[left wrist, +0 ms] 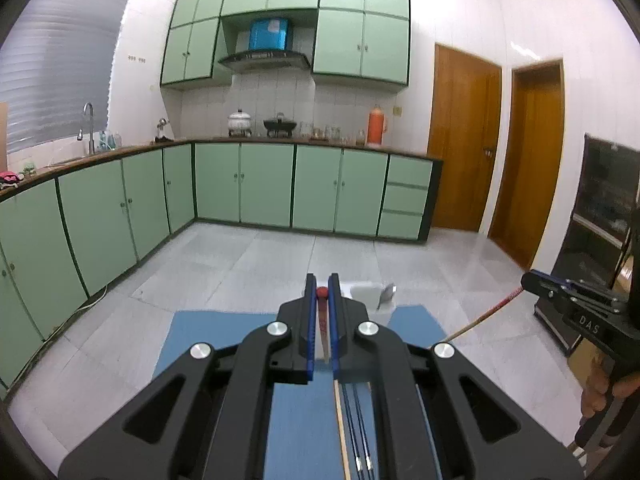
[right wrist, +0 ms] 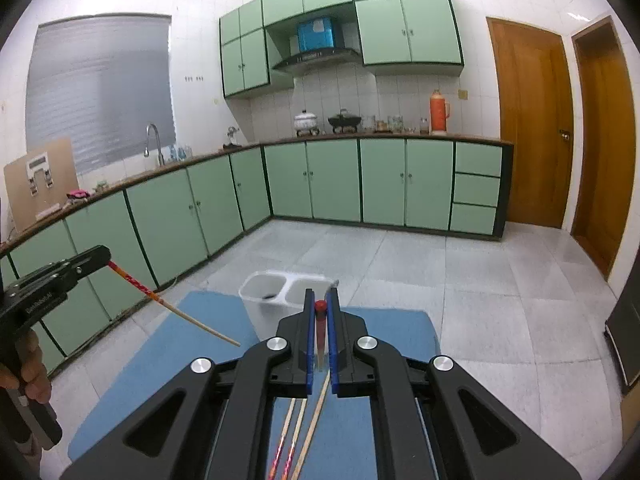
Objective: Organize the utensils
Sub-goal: 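Lift both chopsticks, lower them into the white holder and open both tools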
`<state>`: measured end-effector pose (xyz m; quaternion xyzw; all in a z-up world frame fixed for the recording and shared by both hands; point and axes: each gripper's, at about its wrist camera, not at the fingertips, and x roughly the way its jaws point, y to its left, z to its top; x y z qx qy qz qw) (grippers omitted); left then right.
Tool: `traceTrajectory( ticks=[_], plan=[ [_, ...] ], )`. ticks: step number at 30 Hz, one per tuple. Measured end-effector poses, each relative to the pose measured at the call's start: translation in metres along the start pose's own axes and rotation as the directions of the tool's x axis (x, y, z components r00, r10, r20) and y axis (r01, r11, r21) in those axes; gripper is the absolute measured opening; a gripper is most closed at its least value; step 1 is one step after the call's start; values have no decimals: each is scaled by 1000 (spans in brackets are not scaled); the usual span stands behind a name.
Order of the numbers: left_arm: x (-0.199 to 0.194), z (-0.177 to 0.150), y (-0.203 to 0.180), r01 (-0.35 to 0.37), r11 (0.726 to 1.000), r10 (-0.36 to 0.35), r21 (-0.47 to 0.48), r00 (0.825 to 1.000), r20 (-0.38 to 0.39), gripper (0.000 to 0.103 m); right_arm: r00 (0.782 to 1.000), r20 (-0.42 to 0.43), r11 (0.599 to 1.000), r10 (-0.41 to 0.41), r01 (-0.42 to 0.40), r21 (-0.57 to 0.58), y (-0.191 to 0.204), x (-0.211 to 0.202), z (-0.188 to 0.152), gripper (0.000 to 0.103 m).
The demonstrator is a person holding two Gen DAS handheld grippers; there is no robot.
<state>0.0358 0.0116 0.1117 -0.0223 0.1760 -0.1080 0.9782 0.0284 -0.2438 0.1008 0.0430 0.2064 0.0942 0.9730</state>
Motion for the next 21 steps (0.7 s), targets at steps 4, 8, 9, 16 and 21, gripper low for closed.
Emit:
traceTrajectory(
  ticks=[4,8,9,16,21],
  plan=[
    [-11,21,4,13,1000,-12,-17,998,67,5,998,50,999,37,-37,12,-6,-8,20,6],
    [-8,41,-1,0,1000,1,-8,993,118,5,994,96,999,41,-42,6,-7,-12,40,6],
    [-4,44,-2,0,1000,1,-7,992,124,5,993,107,999,45,-46,4,-7,-11,46,6],
    [35,70,-12,-22,1000,21,2,986,164,5,990,125,998,63,-63,-10,-4,25,82,6],
    [79,80,-16,-38,999,37,7,985,170,5,996,67,998,64,-63,-29,1,68,87,6]
  ],
)
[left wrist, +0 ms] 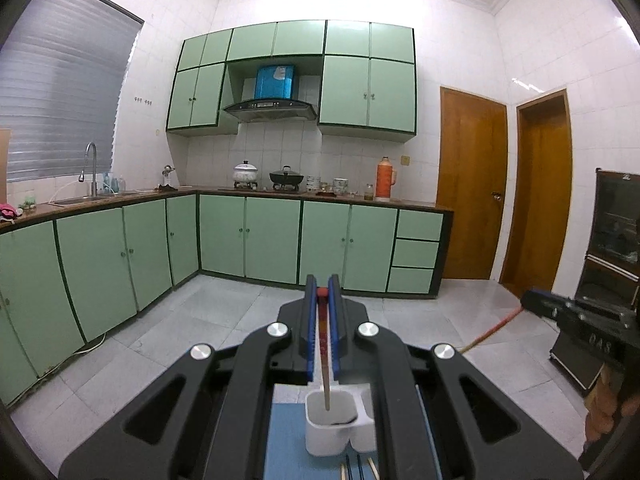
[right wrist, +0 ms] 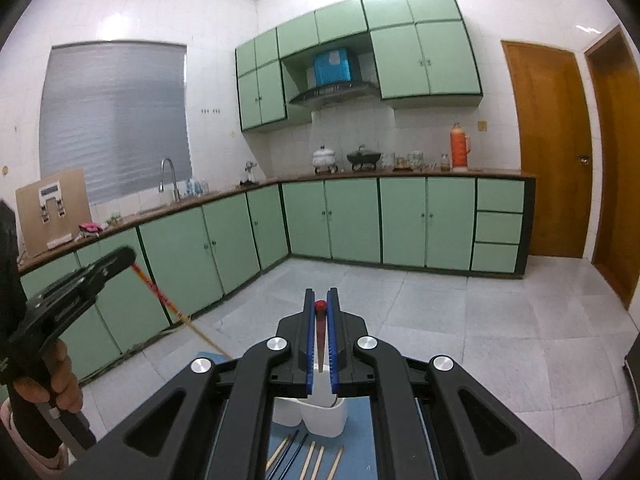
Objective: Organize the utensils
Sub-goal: 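Lift both chopsticks, lower them into the white holder and open both tools, then move both open tools back to the remaining chopsticks on the mat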
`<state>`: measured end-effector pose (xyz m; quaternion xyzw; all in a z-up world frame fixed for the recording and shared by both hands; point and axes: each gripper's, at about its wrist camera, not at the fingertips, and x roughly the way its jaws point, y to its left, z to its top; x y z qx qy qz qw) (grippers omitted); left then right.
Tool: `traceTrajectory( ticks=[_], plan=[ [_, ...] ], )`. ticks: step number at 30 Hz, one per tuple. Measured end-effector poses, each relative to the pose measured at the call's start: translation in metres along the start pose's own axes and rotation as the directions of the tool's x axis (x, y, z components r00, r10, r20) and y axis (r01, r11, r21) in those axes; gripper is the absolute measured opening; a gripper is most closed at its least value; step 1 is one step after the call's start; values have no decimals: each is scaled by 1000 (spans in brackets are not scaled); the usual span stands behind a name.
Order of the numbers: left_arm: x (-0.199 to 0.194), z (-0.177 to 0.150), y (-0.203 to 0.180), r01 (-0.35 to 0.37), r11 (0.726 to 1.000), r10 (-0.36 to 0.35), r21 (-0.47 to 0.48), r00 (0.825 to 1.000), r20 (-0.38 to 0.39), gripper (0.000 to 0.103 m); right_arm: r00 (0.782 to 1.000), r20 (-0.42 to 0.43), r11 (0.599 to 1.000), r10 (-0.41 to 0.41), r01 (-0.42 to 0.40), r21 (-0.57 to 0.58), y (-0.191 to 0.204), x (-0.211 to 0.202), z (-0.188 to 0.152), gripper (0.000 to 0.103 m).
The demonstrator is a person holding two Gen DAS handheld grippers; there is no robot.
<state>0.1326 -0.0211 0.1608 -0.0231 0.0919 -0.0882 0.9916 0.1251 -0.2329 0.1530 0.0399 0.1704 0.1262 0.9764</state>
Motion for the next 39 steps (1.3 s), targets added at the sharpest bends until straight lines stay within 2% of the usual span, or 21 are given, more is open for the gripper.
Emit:
traceTrajectory(
  ticks=[4,9,12,14,17,19,20,24,30,34,38,39],
  plan=[
    [39,-12,-7,-9,1000,9,19,1000,-17,5,998,-55,1000,-3,1,-23,5,32,-10,6],
    [88,-41,-8,12,1000,-9,28,994,-112,5,992,-124,999,3,-8,-43,10,65,-30,6],
    [100,-57,-6,22,999,-16,35,987,-160,6,989,-149,999,16,-23,-42,13,76,-39,6],
    [103,-64,-2,26,999,-20,30,983,-182,11,988,-152,999,17,-22,-32,12,78,-44,6],
    [97,-70,4,23,999,-17,31,983,-184,19,989,-149,1000,14,-17,-17,9,77,-49,14],
    [88,-71,5,16,999,-10,33,984,-175,30,990,-139,1000,-3,1,-10,6,70,-52,21],
    [82,-72,6,13,999,-7,36,985,-171,33,991,-132,1000,-13,12,-7,6,68,-52,22],
    [56,-77,7,-10,999,16,36,986,-163,52,993,-95,997,-70,72,16,1,43,-65,40],
    [5,-110,7,-28,998,38,49,977,-208,63,980,-103,983,-171,176,46,-3,0,-119,44],
    [-19,-148,8,-34,997,53,71,956,-287,63,966,-165,974,-200,213,71,-5,-13,-163,44],
    [-32,-188,11,-26,997,54,77,918,-392,63,943,-256,967,-214,242,85,-3,-20,-209,44],
    [-34,-199,13,-25,996,57,80,904,-424,63,940,-271,967,-207,239,91,-3,-21,-218,44]
  ],
)
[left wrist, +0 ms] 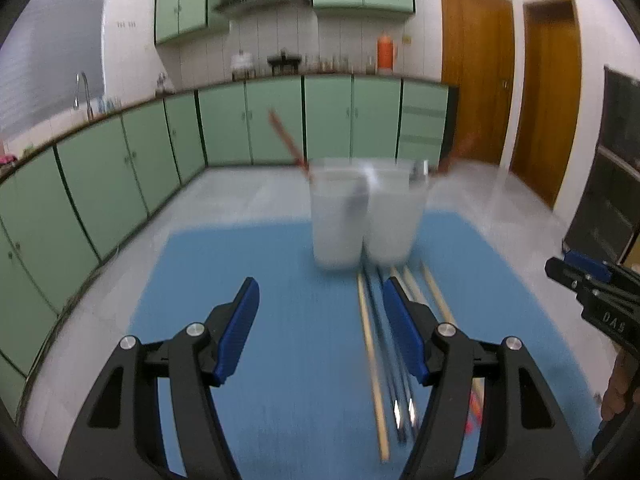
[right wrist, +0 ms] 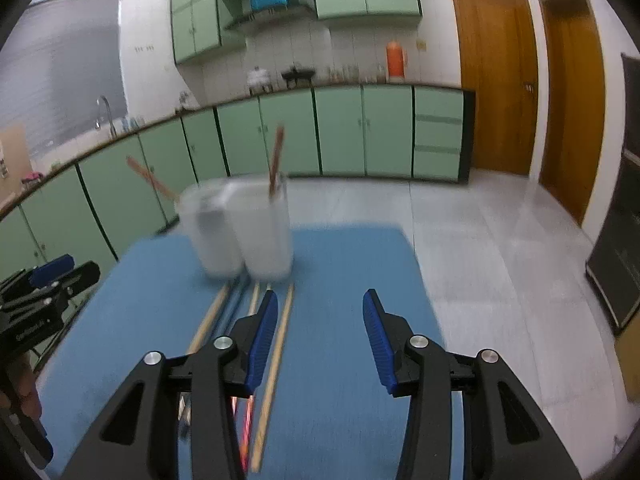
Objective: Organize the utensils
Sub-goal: 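Move both open tools back to the remaining chopsticks on the mat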
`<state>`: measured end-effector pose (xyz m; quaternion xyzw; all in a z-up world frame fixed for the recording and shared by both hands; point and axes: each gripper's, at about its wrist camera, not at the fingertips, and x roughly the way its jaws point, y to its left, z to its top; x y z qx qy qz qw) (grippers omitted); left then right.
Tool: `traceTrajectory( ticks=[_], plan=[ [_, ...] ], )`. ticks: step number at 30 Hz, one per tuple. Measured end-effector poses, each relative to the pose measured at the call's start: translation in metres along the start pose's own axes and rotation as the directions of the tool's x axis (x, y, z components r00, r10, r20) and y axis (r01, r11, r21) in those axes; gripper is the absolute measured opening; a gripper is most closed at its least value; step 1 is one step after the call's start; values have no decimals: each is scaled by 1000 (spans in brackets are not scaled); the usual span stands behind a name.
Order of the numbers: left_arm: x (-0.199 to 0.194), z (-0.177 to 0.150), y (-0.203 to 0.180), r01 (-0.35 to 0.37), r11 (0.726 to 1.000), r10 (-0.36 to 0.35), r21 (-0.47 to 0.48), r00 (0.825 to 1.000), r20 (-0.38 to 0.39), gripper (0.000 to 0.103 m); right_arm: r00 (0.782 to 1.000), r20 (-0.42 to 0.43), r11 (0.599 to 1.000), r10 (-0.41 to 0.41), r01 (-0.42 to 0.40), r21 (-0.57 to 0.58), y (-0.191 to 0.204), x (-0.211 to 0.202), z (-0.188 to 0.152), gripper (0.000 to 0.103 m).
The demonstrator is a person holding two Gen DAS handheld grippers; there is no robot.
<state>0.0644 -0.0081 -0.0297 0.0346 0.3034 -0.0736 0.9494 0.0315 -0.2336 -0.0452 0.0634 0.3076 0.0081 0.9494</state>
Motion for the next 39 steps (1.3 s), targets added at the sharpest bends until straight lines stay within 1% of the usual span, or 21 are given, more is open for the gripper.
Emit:
traceTrajectory(
  ticks=[4,7,11,15,19,25,27,29,32,36,39],
  plan=[
    [2,-33,1,16,1000,-15,8,996,-87,63,997,-70,1000,20,-20,0,1,1,-34,44],
    [4,-58,-5,29,999,-25,21,988,-149,63,994,-103,1000,27,-28,-6,9,2,-46,43],
    [9,-77,-3,49,999,-46,9,976,-214,62,990,-136,999,32,-35,-16,14,6,-59,41],
    [15,-89,-10,68,998,-66,0,963,-260,58,986,-162,999,41,-45,-23,18,9,-69,39],
    [17,-98,-17,77,997,-71,10,956,-285,56,982,-182,998,50,-56,-29,18,10,-76,37],
    [26,-107,-19,65,998,-54,23,944,-325,52,975,-211,996,62,-74,-50,21,11,-82,34],
    [25,-105,-20,51,998,-36,37,947,-319,52,973,-221,995,67,-82,-59,23,12,-84,34],
    [24,-105,-18,31,999,-18,36,948,-317,49,971,-227,994,74,-91,-66,25,13,-86,33],
    [23,-103,-11,31,999,-25,14,947,-321,48,968,-238,991,81,-103,-82,30,13,-90,33],
    [23,-102,-12,33,999,-24,21,948,-318,46,963,-260,990,74,-102,-97,34,18,-92,29],
    [22,-102,-14,35,999,-27,20,948,-316,46,961,-269,991,60,-90,-103,33,21,-93,29]
  ],
)
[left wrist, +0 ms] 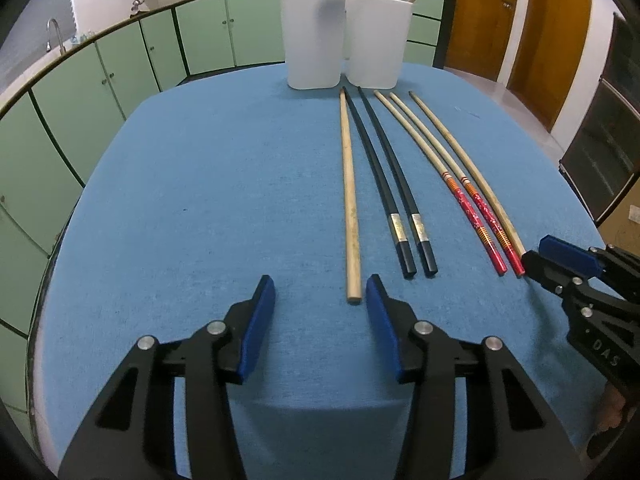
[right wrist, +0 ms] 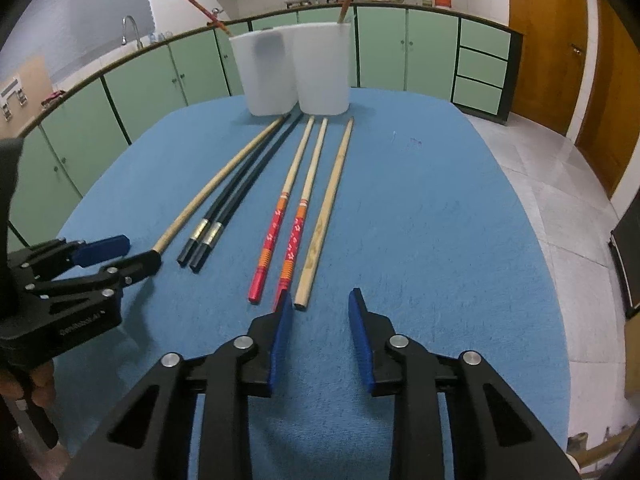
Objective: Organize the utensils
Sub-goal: 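Move both open tools back to the remaining chopsticks on the mat, then grasp a plain wooden chopstick with the left tool while the right tool grasps another, lift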
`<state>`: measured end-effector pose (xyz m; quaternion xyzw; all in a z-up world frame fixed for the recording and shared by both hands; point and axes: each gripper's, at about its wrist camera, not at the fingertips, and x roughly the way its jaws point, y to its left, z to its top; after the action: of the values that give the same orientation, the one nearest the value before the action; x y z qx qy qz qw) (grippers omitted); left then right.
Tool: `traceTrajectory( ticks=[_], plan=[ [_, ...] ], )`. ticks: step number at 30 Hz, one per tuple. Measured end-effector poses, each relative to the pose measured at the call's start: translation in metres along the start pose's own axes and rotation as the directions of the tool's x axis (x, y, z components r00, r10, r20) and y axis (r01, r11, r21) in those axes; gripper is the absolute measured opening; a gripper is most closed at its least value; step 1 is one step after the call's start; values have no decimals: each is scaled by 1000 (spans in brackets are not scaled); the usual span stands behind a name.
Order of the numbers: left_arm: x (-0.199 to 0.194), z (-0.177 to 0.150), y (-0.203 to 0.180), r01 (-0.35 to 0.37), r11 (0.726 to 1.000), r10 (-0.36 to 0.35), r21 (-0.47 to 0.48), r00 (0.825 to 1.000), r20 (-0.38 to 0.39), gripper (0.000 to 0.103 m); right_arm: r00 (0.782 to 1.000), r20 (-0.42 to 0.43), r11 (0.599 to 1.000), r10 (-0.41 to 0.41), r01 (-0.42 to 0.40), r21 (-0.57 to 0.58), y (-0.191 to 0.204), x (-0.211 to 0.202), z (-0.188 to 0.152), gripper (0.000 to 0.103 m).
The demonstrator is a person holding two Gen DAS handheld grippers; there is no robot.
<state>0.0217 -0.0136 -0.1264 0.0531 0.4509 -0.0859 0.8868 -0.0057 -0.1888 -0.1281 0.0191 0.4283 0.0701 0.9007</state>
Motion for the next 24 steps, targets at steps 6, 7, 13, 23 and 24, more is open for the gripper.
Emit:
traceTrajectory(
  ticks=[6,7,13,23,24],
  plan=[
    [-2,-1,2,8,1000,-8,-7,1000,-2,47,999,13,999,-33,32,36,-14,-3,1,27],
    [-2,0,2,8,1000,-8,-10,1000,-3,48,1000,15,999,-26,26,43,-17,-4,0,27],
    [-1,-2,-3,-2,1000,2,-12,1000,11,49,1000,14,999,-17,16,33,-13,-2,-2,27],
    [0,-2,-9,14,1000,-13,-8,999,40,13,1000,16,1000,-17,17,15,-8,3,1,6],
    [1,-1,-10,22,1000,-21,-7,999,38,6,1000,16,1000,-17,17,16,-8,2,2,6]
  ],
)
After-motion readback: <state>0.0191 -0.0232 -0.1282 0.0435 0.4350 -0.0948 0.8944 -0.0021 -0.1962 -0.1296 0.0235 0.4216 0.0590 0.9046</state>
